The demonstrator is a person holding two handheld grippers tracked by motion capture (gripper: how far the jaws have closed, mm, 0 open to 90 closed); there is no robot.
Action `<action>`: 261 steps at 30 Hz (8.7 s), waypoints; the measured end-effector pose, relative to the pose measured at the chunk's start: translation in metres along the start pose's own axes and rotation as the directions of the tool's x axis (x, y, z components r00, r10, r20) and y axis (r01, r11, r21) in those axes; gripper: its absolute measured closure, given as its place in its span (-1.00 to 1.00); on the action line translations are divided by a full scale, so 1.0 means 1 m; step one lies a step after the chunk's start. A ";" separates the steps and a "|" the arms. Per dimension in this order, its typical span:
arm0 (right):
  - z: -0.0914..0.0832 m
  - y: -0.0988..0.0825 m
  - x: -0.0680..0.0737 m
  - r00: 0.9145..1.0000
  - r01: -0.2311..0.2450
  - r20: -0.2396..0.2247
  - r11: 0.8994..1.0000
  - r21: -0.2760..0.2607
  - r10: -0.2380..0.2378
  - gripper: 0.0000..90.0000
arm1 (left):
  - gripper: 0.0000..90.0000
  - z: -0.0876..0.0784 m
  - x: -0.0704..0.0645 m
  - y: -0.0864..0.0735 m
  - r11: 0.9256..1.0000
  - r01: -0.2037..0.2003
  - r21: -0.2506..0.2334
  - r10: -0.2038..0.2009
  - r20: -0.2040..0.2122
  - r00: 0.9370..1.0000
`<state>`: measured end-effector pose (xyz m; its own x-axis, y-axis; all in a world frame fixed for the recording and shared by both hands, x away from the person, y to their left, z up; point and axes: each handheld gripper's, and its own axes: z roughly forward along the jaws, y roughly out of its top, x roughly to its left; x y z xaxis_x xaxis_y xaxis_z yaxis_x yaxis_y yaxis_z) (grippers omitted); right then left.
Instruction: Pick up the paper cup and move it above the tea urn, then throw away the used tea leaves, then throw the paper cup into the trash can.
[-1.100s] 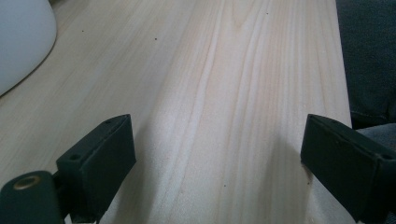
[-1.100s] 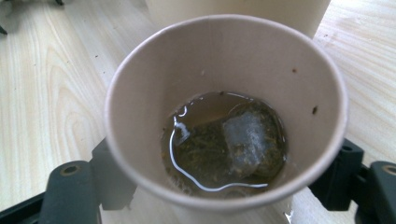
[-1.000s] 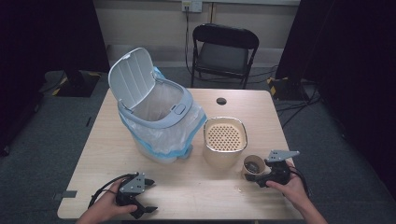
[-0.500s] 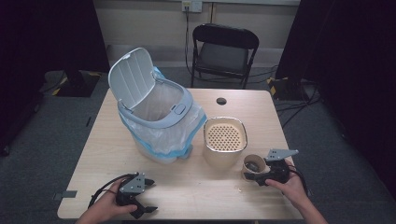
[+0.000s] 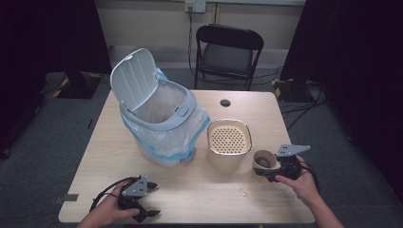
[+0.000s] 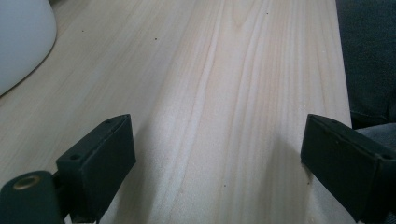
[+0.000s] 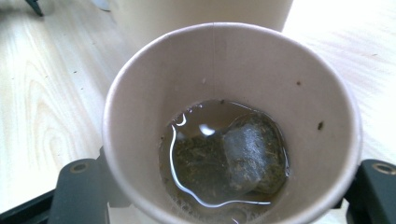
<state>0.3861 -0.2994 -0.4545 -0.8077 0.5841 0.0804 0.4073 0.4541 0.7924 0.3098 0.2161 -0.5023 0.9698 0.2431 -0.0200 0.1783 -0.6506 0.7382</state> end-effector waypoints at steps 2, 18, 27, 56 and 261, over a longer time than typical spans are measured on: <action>-0.001 0.003 -0.003 1.000 0.008 0.006 1.000 0.007 -0.008 -0.38 | -0.79 0.000 0.000 0.000 1.000 0.000 0.000 0.000 0.000 1.000; -0.004 0.023 -0.030 0.999 0.005 0.047 1.000 0.018 -0.006 -0.37 | -0.79 0.000 0.000 0.000 1.000 0.000 0.000 0.000 0.000 1.000; -0.001 0.033 -0.045 0.998 -0.006 0.058 1.000 0.006 0.006 -0.37 | -0.79 0.000 0.000 0.000 1.000 0.000 0.000 0.000 0.000 1.000; 0.001 0.078 -0.081 0.994 0.003 0.112 1.000 -0.004 -0.002 -0.36 | -0.79 0.000 0.000 0.000 1.000 0.000 0.000 0.000 0.000 1.000; 0.007 0.213 -0.020 0.978 0.181 0.107 0.983 -0.026 -0.177 -0.33 | -0.82 0.001 0.001 0.001 1.000 -0.005 0.007 0.005 0.003 1.000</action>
<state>0.4920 -0.2100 -0.2913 -0.8166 0.5631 -0.1267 0.2430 0.5345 0.8095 0.3110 0.2147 -0.5017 0.9712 0.2376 -0.0182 0.1744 -0.6569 0.7335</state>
